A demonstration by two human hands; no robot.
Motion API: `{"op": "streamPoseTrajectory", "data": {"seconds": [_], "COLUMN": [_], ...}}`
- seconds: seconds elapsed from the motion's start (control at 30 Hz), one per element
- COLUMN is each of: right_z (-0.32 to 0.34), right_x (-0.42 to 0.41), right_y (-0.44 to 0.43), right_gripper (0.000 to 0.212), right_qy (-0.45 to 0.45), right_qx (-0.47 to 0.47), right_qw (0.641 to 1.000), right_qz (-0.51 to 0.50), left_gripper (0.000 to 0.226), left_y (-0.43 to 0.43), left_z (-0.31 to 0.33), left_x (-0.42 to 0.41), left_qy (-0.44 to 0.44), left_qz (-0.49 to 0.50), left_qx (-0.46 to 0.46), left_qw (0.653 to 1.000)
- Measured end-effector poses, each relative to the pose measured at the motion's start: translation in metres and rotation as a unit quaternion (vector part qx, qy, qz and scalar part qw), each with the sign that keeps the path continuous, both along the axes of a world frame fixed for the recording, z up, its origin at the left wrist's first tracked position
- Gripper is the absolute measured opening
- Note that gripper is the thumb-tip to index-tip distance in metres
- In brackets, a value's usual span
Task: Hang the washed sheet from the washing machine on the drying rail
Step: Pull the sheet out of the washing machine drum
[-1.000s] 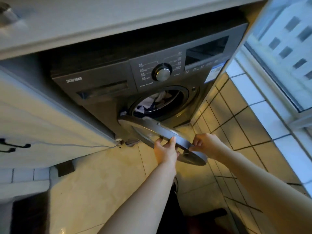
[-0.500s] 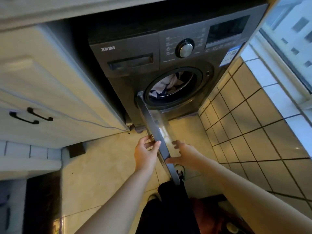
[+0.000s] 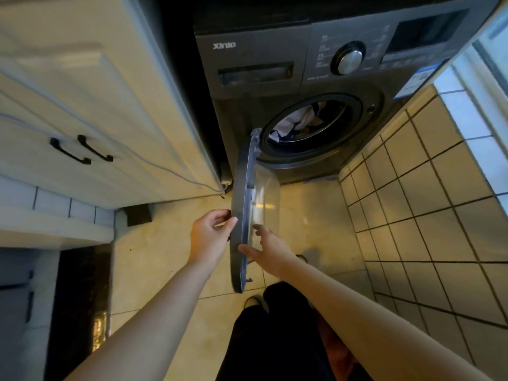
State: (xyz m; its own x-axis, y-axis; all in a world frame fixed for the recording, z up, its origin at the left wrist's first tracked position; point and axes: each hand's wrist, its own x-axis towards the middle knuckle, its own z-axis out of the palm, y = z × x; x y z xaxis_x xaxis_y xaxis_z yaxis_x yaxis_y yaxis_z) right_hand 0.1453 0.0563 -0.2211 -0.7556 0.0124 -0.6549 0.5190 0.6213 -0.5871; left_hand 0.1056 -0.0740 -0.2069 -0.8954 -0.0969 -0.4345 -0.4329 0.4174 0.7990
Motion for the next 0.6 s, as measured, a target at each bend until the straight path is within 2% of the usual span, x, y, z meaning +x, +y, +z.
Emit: {"op": "streamPoseTrajectory", "data": {"seconds": [0.23, 0.37, 0.47, 0.6], "right_z": [0.001, 0.010, 0.015, 0.018], "right_x": [-0.002, -0.001, -0.001, -0.009], "right_y": [-0.015, 0.000, 0.022, 0.059], "right_gripper": [0.065, 0.060, 0.060, 0.060], "right_qy": [0.012, 0.041, 0.055, 0.067], "right_qx": [-0.002, 0.015, 0.047, 0.093], "right_qw": [1.000, 0.999, 0.997, 0.992], "right_qz": [-0.010, 0.011, 0.036, 0.052], "left_gripper": [0.020, 0.033, 0.044, 0.043], "left_y": [-0.021, -0.023, -0.018, 0.009], "left_z": [0.001, 0.011, 0.021, 0.033], "left_x": [-0.004, -0.012, -0.023, -0.042], "left_qy": [0.068, 0.102, 0.150, 0.235], "left_qz": [0.003, -0.039, -0.106, -0.182], "left_qx": [-0.060, -0.113, -0.173, -0.230], "left_qw": [0.996, 0.988, 0.968, 0.927]}}
